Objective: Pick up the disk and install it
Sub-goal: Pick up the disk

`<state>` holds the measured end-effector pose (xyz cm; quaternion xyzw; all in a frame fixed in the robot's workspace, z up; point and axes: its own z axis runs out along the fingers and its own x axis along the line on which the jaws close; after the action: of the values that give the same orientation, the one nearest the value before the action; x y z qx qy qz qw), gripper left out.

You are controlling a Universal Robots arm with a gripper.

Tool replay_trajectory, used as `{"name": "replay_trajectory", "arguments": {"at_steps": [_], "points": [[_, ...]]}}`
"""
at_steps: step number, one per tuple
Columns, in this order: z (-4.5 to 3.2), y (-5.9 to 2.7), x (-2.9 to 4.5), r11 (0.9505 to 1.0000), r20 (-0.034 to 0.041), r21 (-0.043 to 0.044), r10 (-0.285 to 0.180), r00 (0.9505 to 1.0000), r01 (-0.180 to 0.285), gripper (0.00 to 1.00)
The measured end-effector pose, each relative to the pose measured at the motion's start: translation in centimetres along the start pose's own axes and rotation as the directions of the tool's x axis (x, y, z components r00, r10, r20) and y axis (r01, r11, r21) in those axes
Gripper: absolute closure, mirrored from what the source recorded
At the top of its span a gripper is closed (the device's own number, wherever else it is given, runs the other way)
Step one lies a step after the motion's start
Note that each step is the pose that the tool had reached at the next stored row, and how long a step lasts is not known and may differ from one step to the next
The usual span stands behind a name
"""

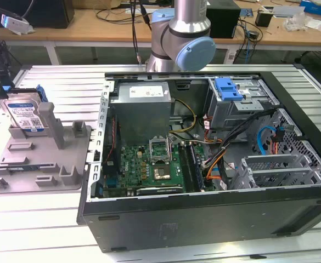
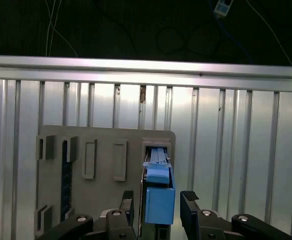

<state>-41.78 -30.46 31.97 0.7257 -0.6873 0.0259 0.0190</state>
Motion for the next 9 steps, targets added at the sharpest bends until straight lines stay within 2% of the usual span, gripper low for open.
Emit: {"name": "replay_trajectory", "arguments": {"at_steps": [9], "points": [[0.23,0.01,0.28,1.0,0.0017,0.0004,0.0,1.0,0.0,0.5]]}}
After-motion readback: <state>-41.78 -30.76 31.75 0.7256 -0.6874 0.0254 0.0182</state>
